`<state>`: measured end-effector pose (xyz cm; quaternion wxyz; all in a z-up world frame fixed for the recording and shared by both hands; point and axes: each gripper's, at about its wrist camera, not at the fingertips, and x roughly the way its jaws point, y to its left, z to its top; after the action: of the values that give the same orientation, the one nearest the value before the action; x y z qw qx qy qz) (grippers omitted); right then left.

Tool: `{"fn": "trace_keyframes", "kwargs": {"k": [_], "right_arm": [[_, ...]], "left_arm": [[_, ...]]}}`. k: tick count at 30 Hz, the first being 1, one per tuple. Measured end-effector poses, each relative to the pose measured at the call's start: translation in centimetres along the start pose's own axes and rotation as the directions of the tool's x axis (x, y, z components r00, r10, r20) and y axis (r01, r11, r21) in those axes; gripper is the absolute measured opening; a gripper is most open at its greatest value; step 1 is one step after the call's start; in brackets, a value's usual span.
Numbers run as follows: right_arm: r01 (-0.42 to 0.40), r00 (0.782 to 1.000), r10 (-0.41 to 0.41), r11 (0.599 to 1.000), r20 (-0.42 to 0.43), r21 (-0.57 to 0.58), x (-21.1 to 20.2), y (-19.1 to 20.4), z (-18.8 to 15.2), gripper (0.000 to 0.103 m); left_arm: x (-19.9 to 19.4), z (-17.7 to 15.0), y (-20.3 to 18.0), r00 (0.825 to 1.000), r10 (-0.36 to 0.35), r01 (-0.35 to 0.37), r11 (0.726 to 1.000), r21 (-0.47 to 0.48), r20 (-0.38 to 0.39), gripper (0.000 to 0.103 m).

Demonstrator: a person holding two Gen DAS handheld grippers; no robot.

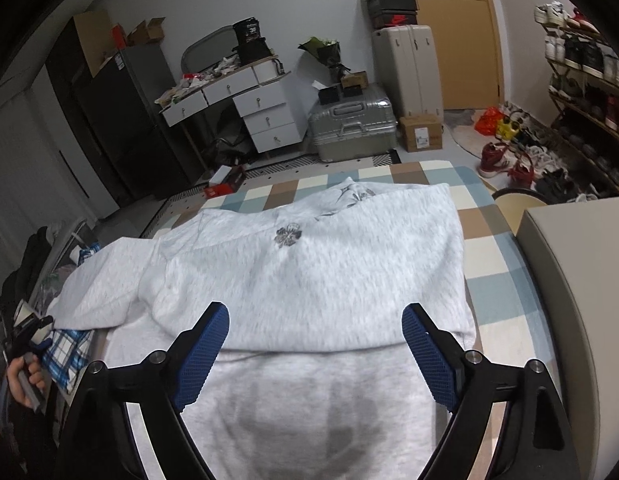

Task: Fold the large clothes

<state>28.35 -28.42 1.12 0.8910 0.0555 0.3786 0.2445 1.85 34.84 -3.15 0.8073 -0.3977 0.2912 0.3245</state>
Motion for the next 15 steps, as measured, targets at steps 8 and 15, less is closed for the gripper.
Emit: {"fn": "trace_keyframes", "kwargs": {"k": [8,15], "right_arm": [[-0.004,1.0,0.004,1.0,-0.018,0.026,0.1,-0.6,-0.9,0.089],[0.011,1.0,-0.011,1.0,0.018,-0.025,-1.5,0.2,-1.4,0.089]], "left_arm": [[0.8,1.7,-1.2,0.998,-0.038,0.04,0.997,-0.061,0.042,0.055],[-2.9,1.0,-5.7,0.965,0.02,-0.043,0.995,0.085,0.261,0.004]]}}
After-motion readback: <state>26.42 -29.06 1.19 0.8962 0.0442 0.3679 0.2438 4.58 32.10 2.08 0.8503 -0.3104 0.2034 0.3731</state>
